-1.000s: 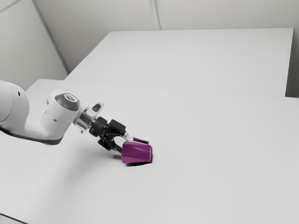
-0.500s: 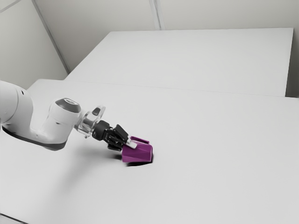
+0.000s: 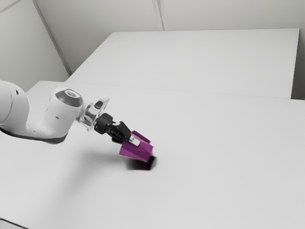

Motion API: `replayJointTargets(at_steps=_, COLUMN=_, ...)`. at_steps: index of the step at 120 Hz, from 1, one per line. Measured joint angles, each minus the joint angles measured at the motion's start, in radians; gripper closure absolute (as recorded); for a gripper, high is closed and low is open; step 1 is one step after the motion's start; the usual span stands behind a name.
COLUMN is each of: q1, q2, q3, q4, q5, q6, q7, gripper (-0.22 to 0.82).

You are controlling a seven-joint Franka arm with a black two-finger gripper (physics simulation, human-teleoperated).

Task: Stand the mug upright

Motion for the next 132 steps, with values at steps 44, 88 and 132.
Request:
replayJointTargets(at_steps=44, q1=-0.043, q2=-0.085, q3=-0.136, q4=0.086, q5=0.723, q6=0.119, q7=-0.126, gripper=0.78)
replayJointTargets(at_steps=88, q1=-0.017, q2=-0.076, q3=-0.143, q4=0.009, q5=0.908, q6=0.310, q7=-0.203, gripper=0.78)
replayJointTargets(at_steps=132, q1=0.019, q2=-0.064, q3=-0.156, q4=-0.004, q5=0.933, q6=0.371, q7=-0.251, gripper=0.78)
